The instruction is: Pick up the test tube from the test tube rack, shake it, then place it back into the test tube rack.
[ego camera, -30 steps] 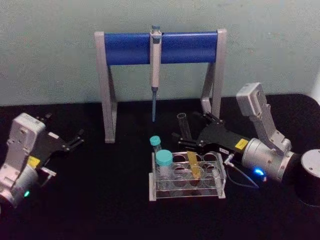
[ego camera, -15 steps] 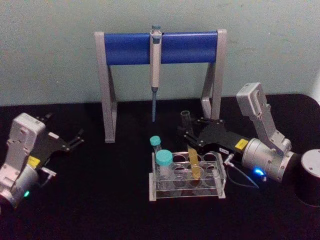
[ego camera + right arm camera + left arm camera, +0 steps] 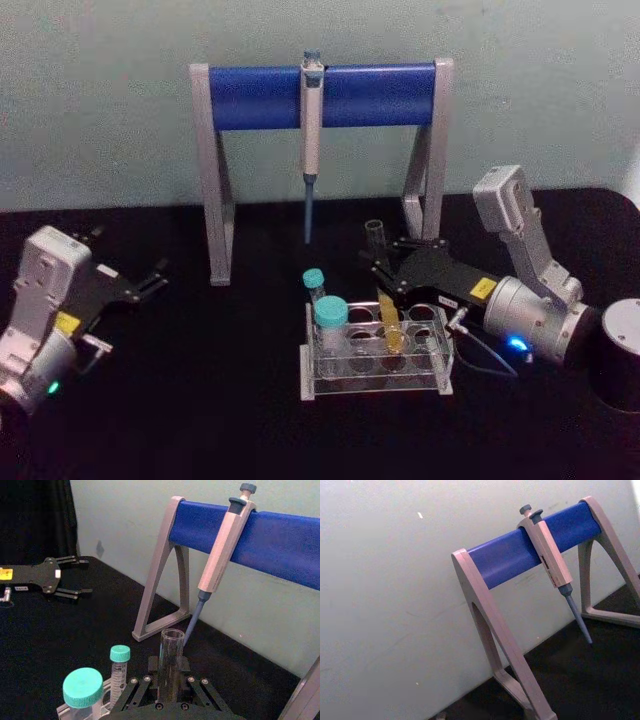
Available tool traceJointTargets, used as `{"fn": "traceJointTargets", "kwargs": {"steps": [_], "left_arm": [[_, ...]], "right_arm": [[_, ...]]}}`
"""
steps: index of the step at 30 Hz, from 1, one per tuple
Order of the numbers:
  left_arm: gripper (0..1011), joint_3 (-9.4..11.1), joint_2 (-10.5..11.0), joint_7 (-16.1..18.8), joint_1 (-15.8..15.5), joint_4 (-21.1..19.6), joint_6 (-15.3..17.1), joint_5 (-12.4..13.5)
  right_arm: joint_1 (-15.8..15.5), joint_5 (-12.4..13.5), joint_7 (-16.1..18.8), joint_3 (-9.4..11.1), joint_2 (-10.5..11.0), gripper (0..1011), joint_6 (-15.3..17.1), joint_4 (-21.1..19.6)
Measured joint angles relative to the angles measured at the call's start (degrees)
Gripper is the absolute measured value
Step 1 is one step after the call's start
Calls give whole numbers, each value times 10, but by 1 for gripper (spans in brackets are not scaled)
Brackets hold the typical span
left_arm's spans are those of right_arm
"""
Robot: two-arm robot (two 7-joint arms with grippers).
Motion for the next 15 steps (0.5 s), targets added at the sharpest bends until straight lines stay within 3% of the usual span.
{"fn": "traceJointTargets", "kwargs": {"steps": [15], "left_arm": [[1001, 0, 0, 0, 0, 0, 0, 0]], "right_arm": [[-1, 4, 6, 1, 0, 235, 0, 0]]}}
